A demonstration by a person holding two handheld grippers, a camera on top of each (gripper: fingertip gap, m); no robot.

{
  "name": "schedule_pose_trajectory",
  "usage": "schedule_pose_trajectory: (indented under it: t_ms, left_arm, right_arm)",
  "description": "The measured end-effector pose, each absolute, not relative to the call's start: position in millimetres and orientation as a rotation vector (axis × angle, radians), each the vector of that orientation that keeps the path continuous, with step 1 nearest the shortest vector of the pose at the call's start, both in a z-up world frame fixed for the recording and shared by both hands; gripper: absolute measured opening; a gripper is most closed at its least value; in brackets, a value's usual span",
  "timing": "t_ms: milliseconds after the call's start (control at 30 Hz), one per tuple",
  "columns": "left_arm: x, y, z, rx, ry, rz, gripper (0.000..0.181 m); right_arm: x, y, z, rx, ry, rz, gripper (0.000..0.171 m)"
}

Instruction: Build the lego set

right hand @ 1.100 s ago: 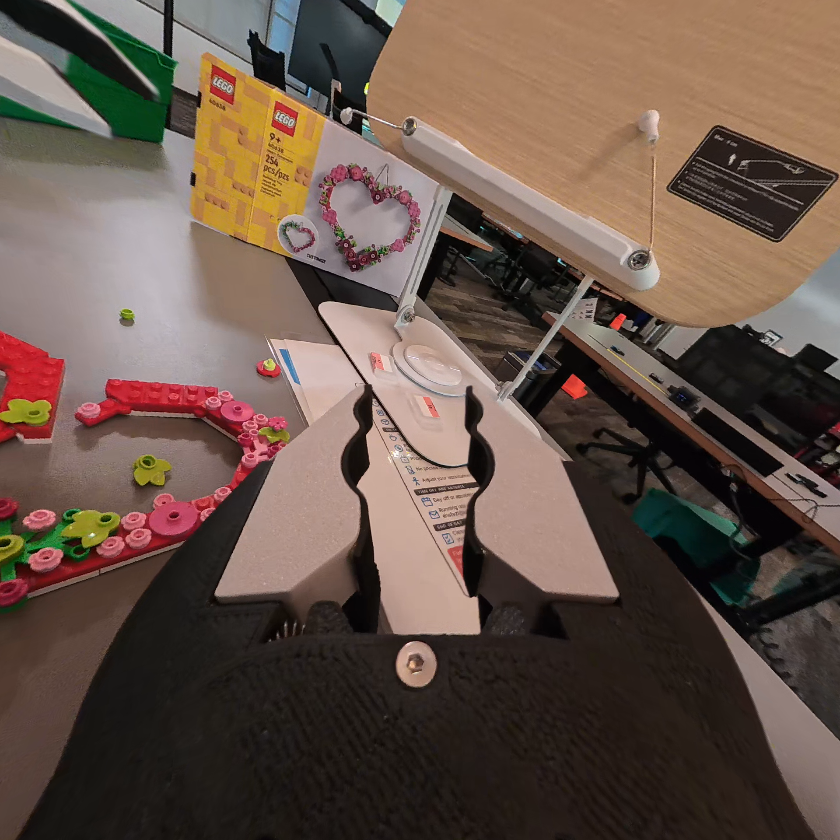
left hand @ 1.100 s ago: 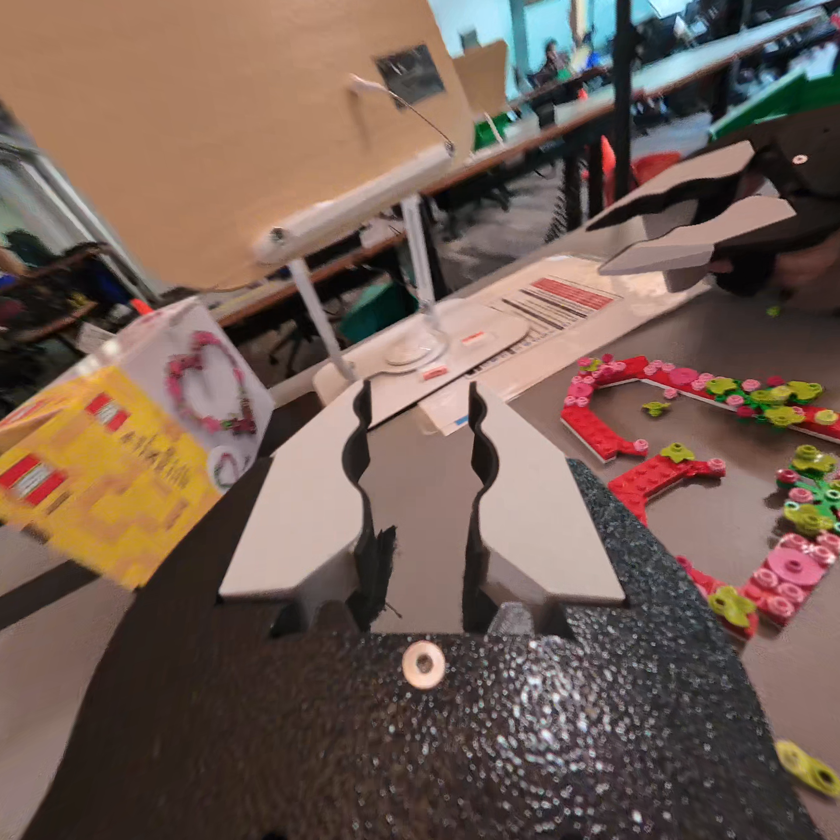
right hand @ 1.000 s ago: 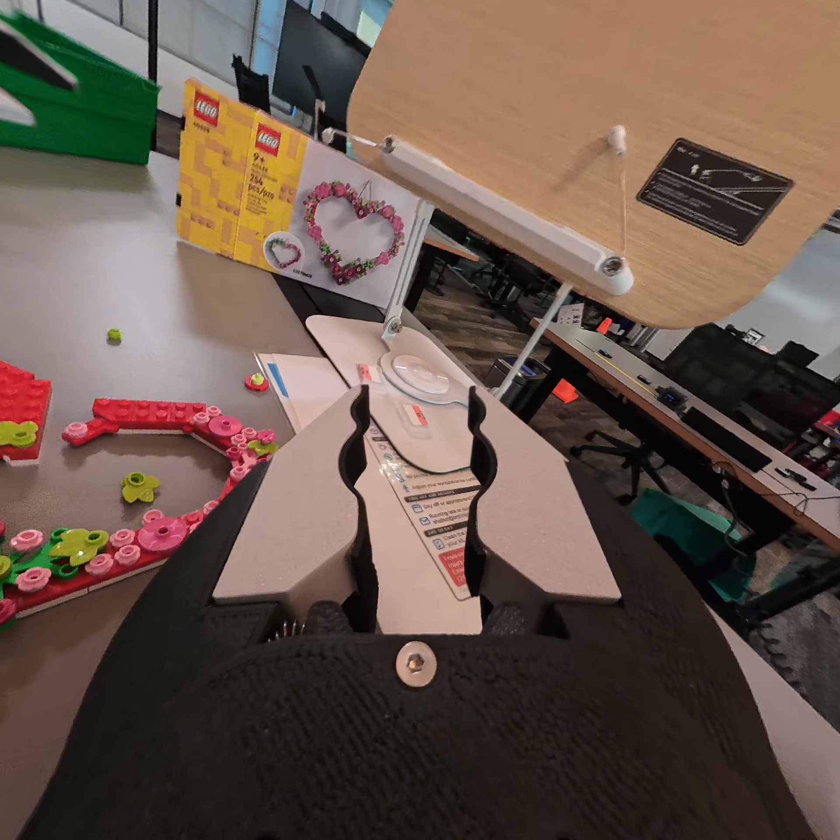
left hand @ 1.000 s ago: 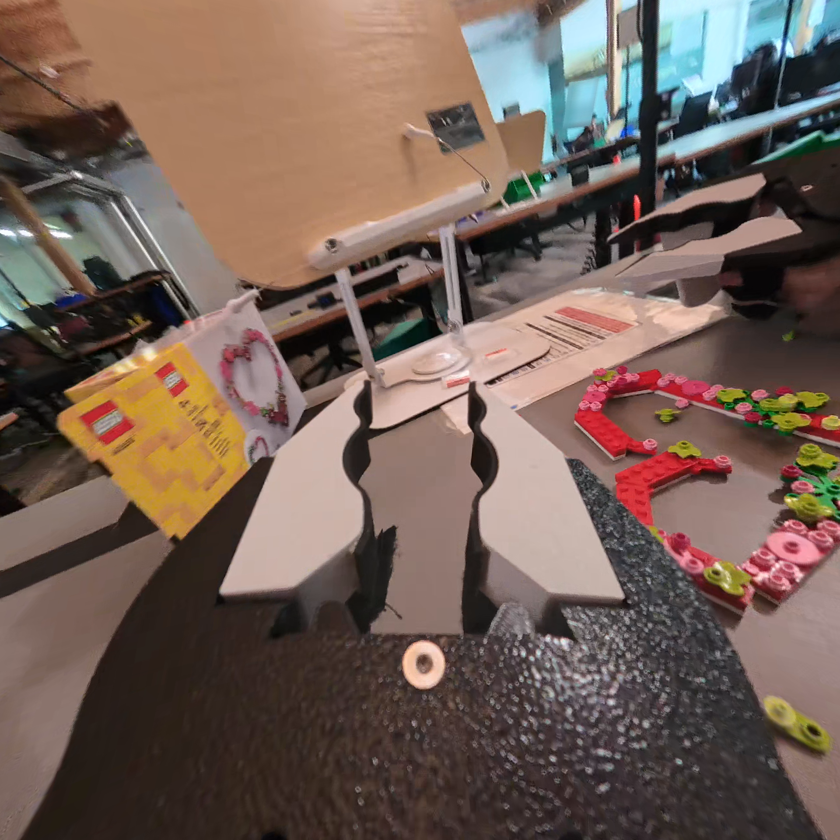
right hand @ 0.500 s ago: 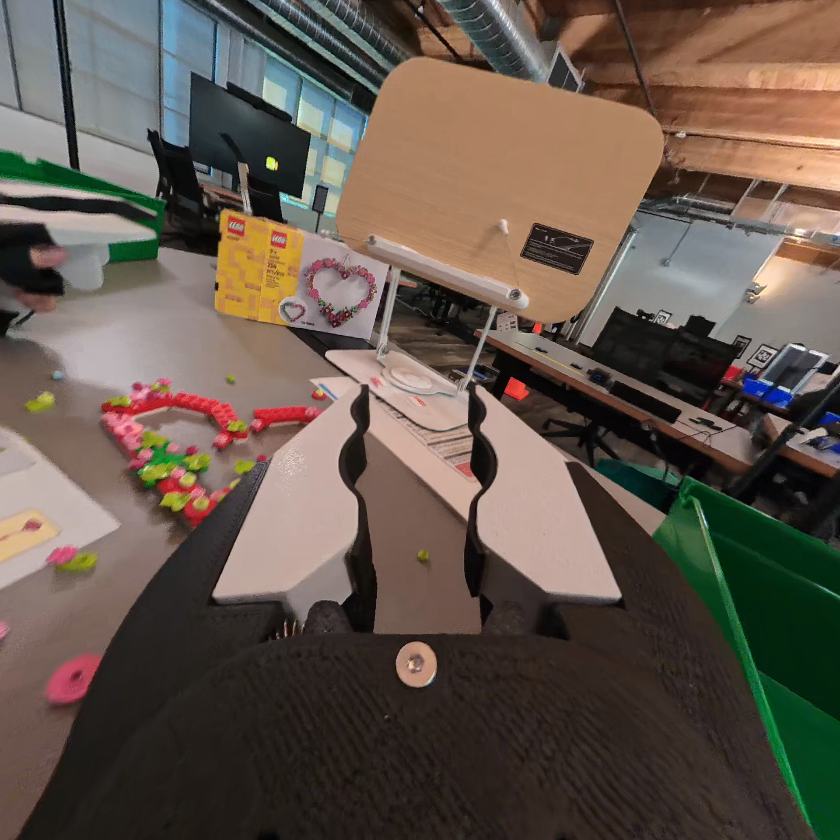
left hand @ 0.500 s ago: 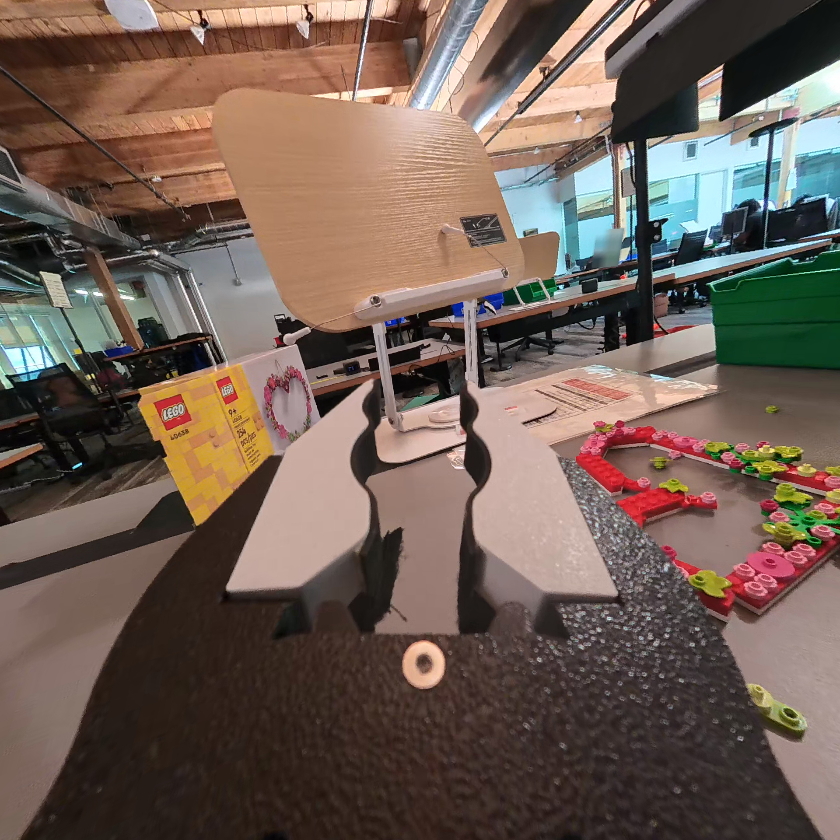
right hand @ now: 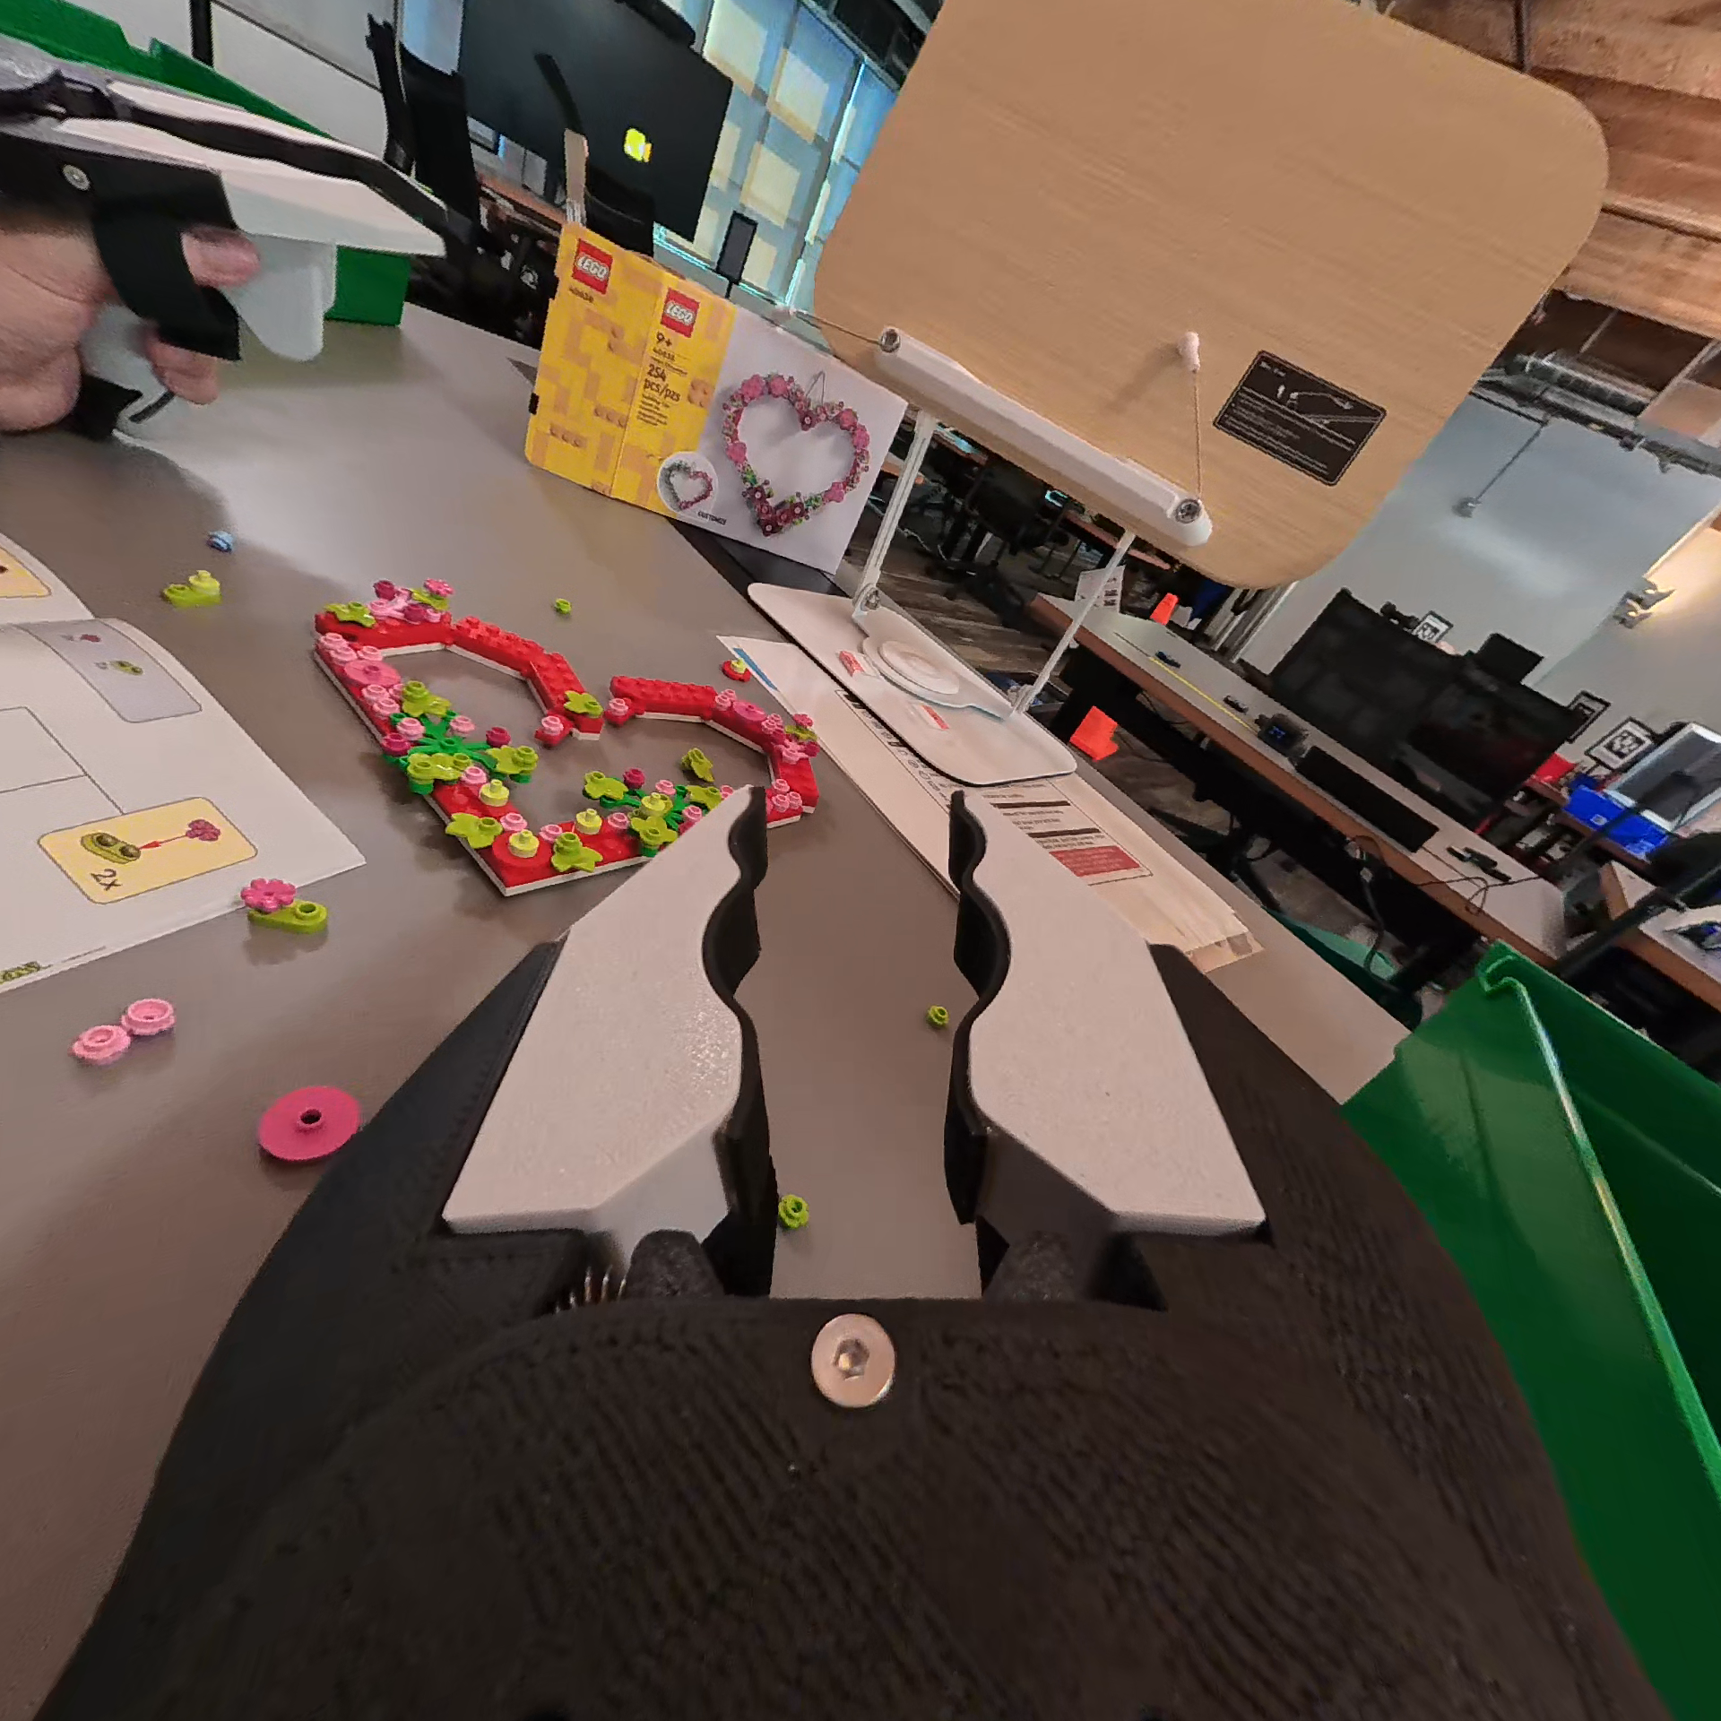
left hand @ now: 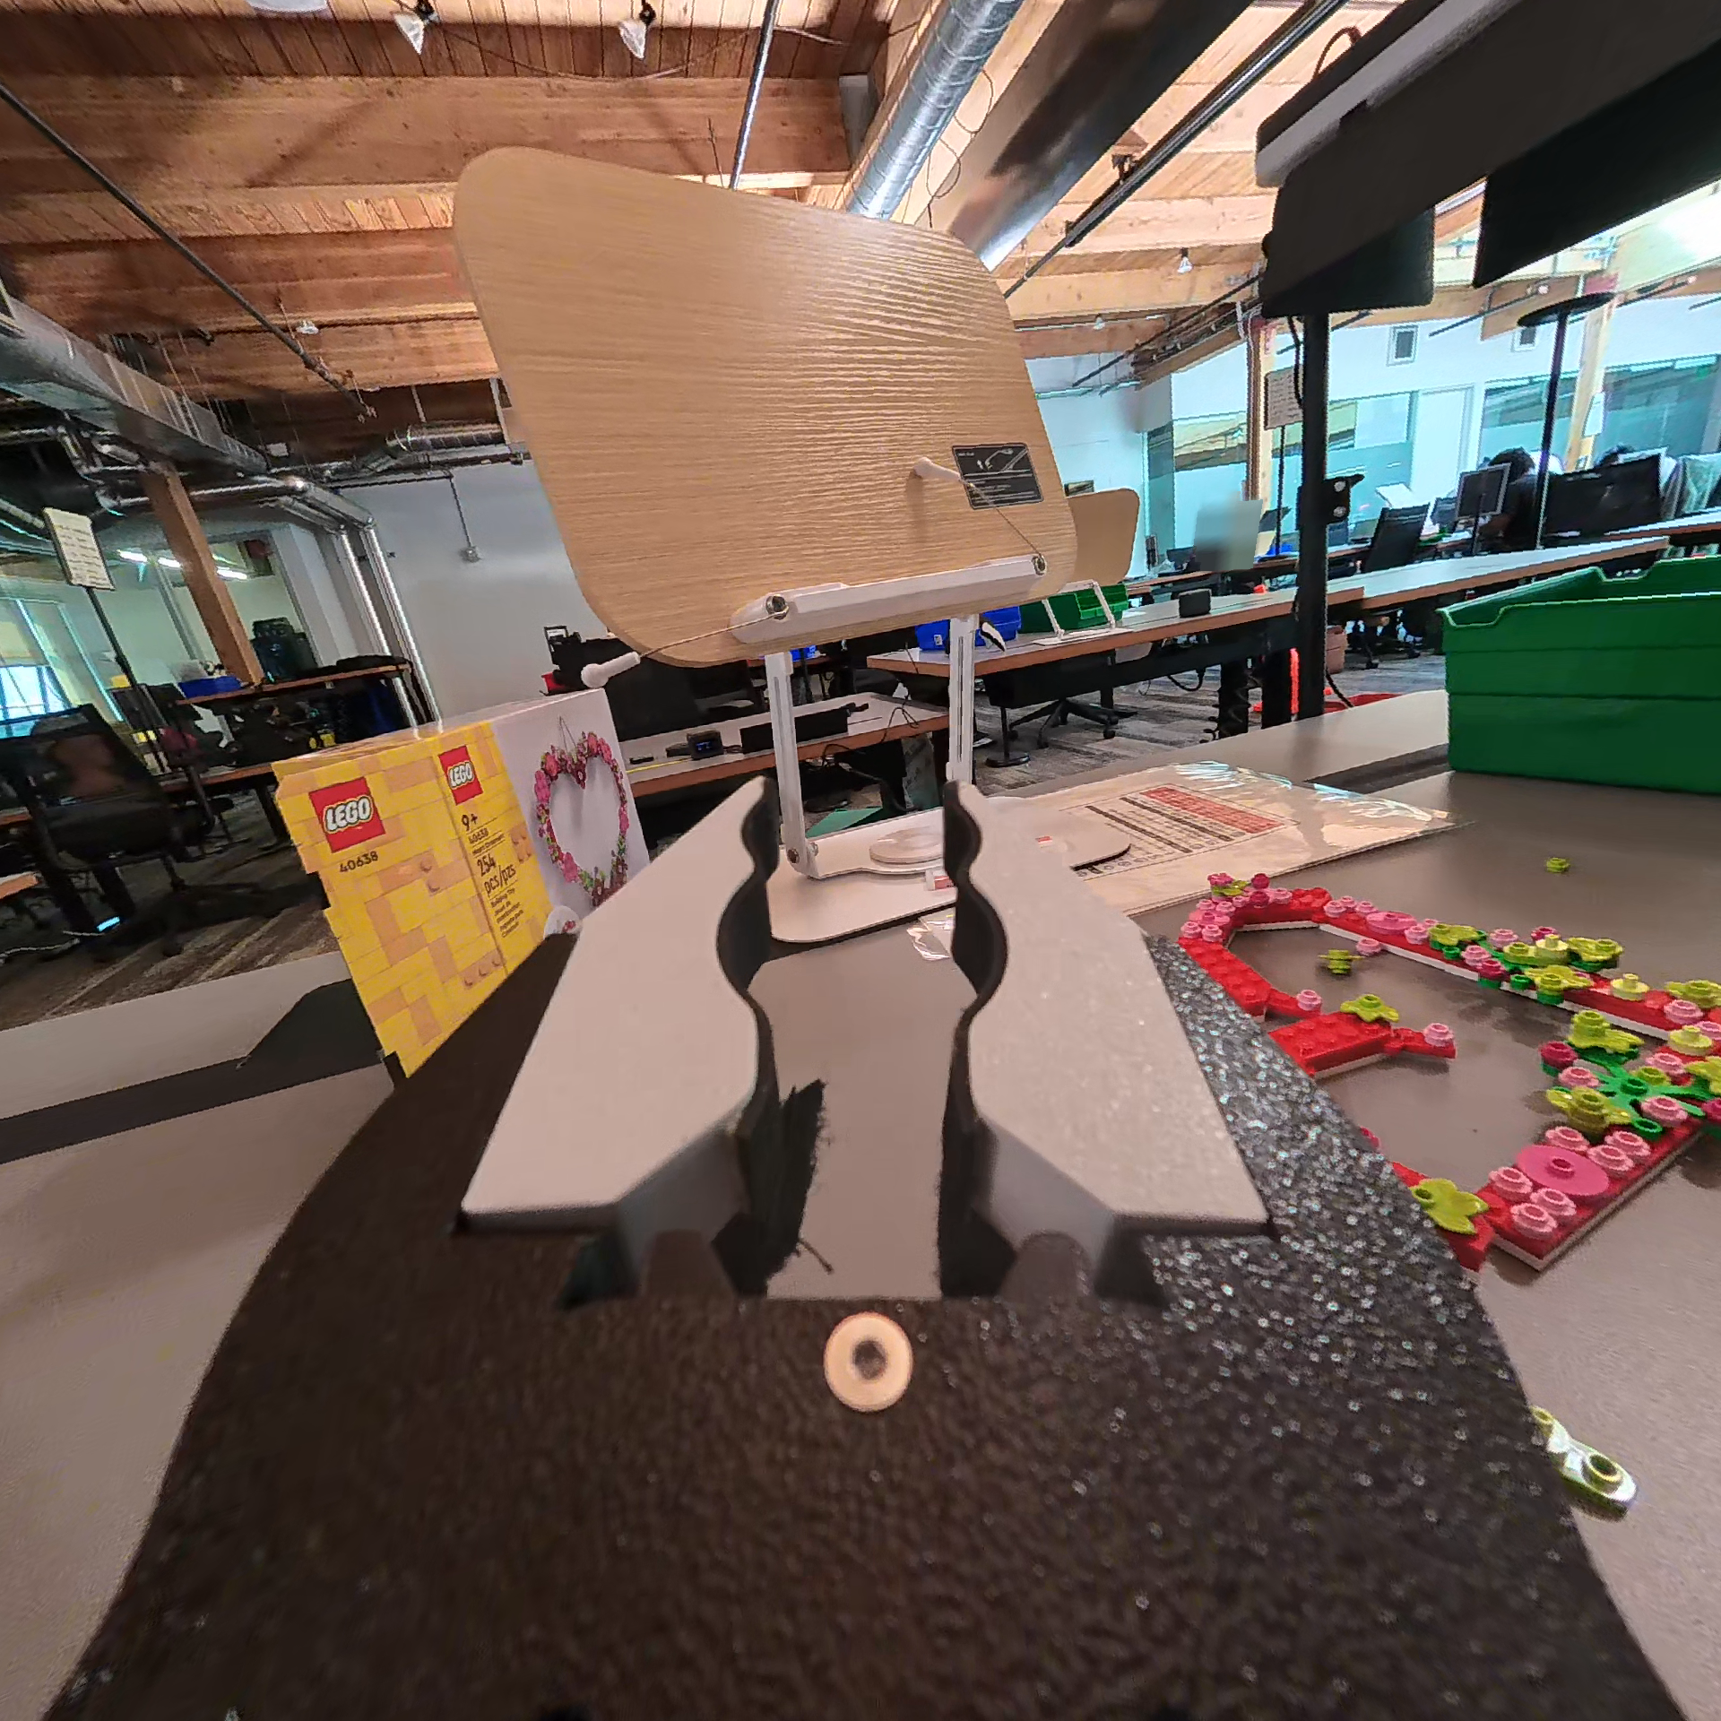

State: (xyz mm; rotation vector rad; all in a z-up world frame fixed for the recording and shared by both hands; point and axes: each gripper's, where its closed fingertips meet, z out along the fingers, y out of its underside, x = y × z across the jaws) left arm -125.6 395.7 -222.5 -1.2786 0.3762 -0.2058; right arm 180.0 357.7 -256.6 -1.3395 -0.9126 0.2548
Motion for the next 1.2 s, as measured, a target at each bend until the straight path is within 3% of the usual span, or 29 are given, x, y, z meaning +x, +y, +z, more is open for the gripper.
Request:
schedule_pose_trajectory:
  t_ms: [567,867,1200]
  left_arm:
    - [-122,396,-224,-1.283,0.393,-0.215,0.034]
    - [-119,397,-225,-1.286,0.411,-0.204,0.033]
    - [-119,398,-225,-1.285,0.405,-0.237,0.033]
  right_arm:
    - [177,360,-265,-1.395,-0.929,0.312,0.035]
    - [134,396,-274,-1.609,-1.025,0.414,0.035]
    - [131,394,-272,-1.474,-0.984,0.311,0.029]
